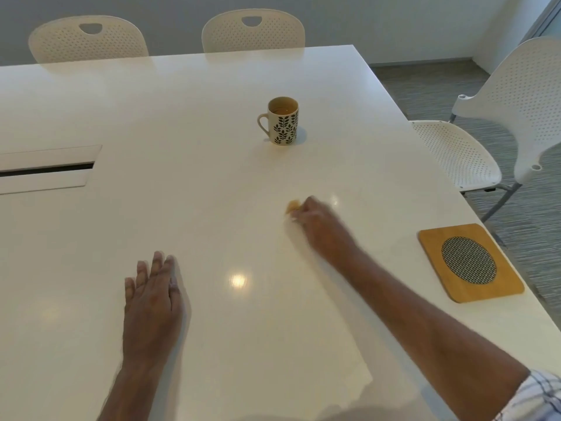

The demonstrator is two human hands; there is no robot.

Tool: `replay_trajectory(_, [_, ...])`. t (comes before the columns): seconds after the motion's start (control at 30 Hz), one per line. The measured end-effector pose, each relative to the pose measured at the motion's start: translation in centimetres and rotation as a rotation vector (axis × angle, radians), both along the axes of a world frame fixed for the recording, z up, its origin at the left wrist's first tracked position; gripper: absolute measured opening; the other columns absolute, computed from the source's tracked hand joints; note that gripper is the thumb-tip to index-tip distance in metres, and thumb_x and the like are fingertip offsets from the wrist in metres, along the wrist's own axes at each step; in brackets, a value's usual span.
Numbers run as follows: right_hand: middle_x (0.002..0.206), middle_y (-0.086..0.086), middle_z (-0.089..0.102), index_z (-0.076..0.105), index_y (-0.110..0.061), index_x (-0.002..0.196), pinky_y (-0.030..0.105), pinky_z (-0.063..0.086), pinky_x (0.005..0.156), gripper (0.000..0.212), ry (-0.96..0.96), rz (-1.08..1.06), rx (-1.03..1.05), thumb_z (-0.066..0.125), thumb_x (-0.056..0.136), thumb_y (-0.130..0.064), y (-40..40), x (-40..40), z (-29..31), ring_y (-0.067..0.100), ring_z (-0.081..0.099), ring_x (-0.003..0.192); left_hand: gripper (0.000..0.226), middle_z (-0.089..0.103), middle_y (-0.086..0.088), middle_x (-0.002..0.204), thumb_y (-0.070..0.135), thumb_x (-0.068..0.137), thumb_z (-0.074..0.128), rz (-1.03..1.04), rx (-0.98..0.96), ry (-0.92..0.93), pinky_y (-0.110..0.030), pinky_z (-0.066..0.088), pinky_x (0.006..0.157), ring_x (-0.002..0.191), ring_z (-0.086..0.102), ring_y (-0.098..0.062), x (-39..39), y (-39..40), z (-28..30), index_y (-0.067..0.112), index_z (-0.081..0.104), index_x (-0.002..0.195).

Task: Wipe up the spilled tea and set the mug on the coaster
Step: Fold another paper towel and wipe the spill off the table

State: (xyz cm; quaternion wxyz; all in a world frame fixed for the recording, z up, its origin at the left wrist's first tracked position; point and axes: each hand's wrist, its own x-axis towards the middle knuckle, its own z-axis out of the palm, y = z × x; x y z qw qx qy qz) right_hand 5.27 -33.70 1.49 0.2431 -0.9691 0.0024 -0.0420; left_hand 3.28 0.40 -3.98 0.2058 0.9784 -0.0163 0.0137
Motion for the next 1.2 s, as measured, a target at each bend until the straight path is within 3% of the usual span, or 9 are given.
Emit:
replay_trajectory(0.13, [0.095, 0.000, 0.057, 0.066, -0.020, 0.105, 0.027, 0.035, 0.073, 0.007, 0.016, 0.351, -0.019, 0.060, 0.101, -0.018, 5.1, -2.8, -1.6, 0.021, 0.051, 0.086, 0.052, 0.034, -0.004, 0.169, 0.006, 0.106, 0.046, -0.010, 0.015, -0.007, -0.050, 0.013, 0.130, 0.160, 0.024, -0.031, 0.1, 0.0, 0.0, 0.014, 0.047, 0.157])
replay_trajectory(0.2, [0.083, -0.004, 0.055, 0.058, -0.017, 0.087, 0.026, 0.036, 0.068, 0.024, -0.027, 0.264, 0.006, 0.067, 0.095, -0.038, 2.5, -2.7, -1.5, 0.015, 0.052, 0.079, 0.052, 0.034, -0.004, 0.169, 0.006, 0.106, 0.046, -0.012, 0.017, -0.008, -0.051, 0.013, 0.130, 0.160, 0.025, -0.032, 0.1, 0.0, 0.0, 0.013, 0.047, 0.157])
replay_trajectory(0.37, [0.092, 0.010, 0.063, 0.081, -0.015, 0.102, 0.038, 0.052, 0.081, 0.014, -0.074, -0.243, -0.073, 0.068, 0.098, -0.014, -10.1, -0.1, -0.3, 0.030, 0.067, 0.086, 0.059, 0.034, -0.005, 0.170, 0.024, 0.102, 0.028, -0.020, 0.015, -0.019, -0.049, 0.011, 0.131, 0.160, 0.024, -0.031, 0.0, 0.0, 0.1, 0.013, 0.046, 0.158])
replay_trajectory(0.57, [0.100, 0.018, 0.063, 0.079, -0.012, 0.103, 0.042, 0.054, 0.087, 0.020, -0.071, -0.297, -0.077, 0.060, 0.098, -0.014, -8.1, 2.6, -0.7, 0.040, 0.067, 0.097, 0.048, 0.037, -0.006, 0.168, 0.007, 0.107, 0.046, -0.009, 0.015, -0.043, -0.054, 0.016, 0.130, 0.159, 0.027, -0.033, 0.1, 0.0, -0.2, 0.011, 0.050, 0.155])
replay_trajectory(0.67, [0.098, 0.012, 0.064, 0.072, -0.018, 0.088, 0.037, 0.047, 0.081, 0.016, -0.076, -0.152, 0.016, 0.060, 0.097, -0.017, -1.4, 3.0, 0.2, 0.038, 0.064, 0.099, 0.049, 0.037, -0.006, 0.168, 0.007, 0.106, 0.047, -0.007, 0.017, -0.046, -0.053, 0.015, 0.130, 0.159, 0.027, -0.033, 0.1, 0.0, -0.3, 0.011, 0.050, 0.155])
replay_trajectory(0.83, [0.098, 0.008, 0.058, 0.063, -0.022, 0.098, 0.033, 0.035, 0.077, 0.007, 0.052, 0.240, 0.067, 0.059, 0.100, -0.027, 7.3, -1.1, 0.1, 0.028, 0.054, 0.095, 0.049, 0.036, -0.006, 0.168, 0.007, 0.106, 0.046, -0.009, 0.014, -0.046, -0.052, 0.014, 0.130, 0.159, 0.027, -0.033, 0.2, 0.1, -0.5, 0.012, 0.050, 0.155])
replay_trajectory(0.93, [0.114, 0.010, 0.057, 0.065, -0.015, 0.126, 0.036, 0.034, 0.083, 0.031, 0.027, 0.537, -0.024, 0.053, 0.100, -0.004, 7.3, -5.4, -1.7, 0.026, 0.047, 0.102, 0.050, 0.036, -0.005, 0.168, 0.006, 0.106, 0.047, -0.012, 0.012, -0.051, -0.052, 0.014, 0.130, 0.159, 0.027, -0.033, 0.3, 0.3, -0.7, 0.012, 0.050, 0.155])
replay_trajectory(1.07, [0.090, -0.004, 0.060, 0.067, -0.018, 0.093, 0.040, 0.042, 0.078, 0.018, -0.066, 0.248, -0.039, 0.068, 0.092, -0.036, 1.1, -7.6, -1.5, 0.016, 0.056, 0.090, 0.049, 0.038, -0.007, 0.168, 0.006, 0.106, 0.047, -0.023, 0.028, -0.069, -0.053, 0.015, 0.129, 0.158, 0.029, -0.034, 0.4, 0.5, -1.2, 0.011, 0.050, 0.155])
replay_trajectory(1.2, [0.097, 0.010, 0.063, 0.080, -0.014, 0.112, 0.043, 0.054, 0.081, 0.020, -0.064, -0.173, -0.063, 0.066, 0.099, -0.009, -6.9, -7.5, -0.4, 0.034, 0.064, 0.087, 0.046, 0.039, -0.009, 0.167, 0.014, 0.109, 0.038, -0.031, 0.044, -0.080, -0.056, 0.017, 0.129, 0.157, 0.030, -0.037, 0.5, 0.6, -1.5, 0.010, 0.051, 0.153])
